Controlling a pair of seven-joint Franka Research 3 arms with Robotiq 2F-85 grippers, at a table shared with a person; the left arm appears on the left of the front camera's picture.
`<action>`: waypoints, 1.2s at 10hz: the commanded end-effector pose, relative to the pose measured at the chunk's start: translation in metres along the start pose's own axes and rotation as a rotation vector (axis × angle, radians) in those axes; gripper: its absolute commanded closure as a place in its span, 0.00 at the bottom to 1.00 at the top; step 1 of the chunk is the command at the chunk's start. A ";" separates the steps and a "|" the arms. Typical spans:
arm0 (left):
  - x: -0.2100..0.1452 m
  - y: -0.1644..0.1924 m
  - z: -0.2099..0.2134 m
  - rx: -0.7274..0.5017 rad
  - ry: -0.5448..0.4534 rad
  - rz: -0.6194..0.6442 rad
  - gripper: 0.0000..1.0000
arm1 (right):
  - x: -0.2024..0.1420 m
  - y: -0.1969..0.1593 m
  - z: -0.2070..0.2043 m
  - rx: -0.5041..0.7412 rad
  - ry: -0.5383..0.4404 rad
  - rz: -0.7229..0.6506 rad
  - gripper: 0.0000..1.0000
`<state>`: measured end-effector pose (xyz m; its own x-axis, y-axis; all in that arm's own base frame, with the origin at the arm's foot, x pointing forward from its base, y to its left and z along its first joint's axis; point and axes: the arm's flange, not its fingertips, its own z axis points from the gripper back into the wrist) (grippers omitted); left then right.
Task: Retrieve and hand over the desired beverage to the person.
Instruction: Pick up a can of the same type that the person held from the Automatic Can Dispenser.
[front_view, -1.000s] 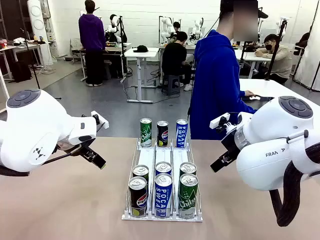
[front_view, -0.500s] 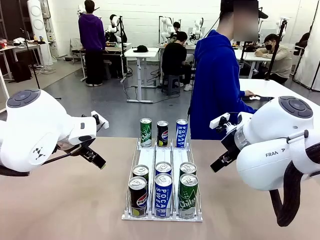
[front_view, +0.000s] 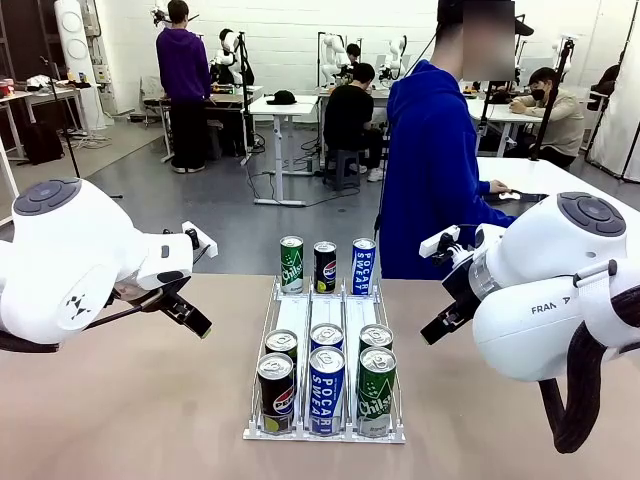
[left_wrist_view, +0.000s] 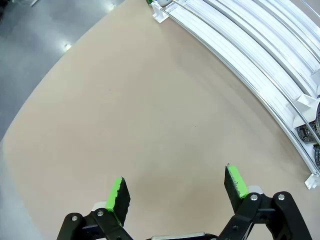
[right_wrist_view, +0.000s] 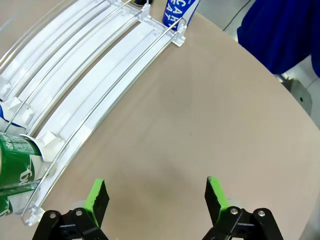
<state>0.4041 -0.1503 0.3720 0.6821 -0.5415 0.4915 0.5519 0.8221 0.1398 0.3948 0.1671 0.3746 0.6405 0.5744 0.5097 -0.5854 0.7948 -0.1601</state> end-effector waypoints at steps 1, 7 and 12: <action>0.000 0.000 0.000 0.000 0.000 0.000 0.00 | 0.000 0.000 0.000 0.000 0.000 0.000 0.00; 0.000 0.000 0.000 0.000 0.000 0.000 0.00 | 0.000 0.000 0.000 0.000 0.000 0.000 0.00; 0.063 0.002 0.183 0.084 -0.143 -0.101 0.00 | 0.028 0.028 0.237 -0.175 -0.154 0.086 0.00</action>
<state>0.3533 -0.1507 0.5408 0.5413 -0.5681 0.6199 0.5515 0.7964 0.2483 0.2963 0.1738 0.5640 0.4771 0.6260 0.6168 -0.5421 0.7621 -0.3542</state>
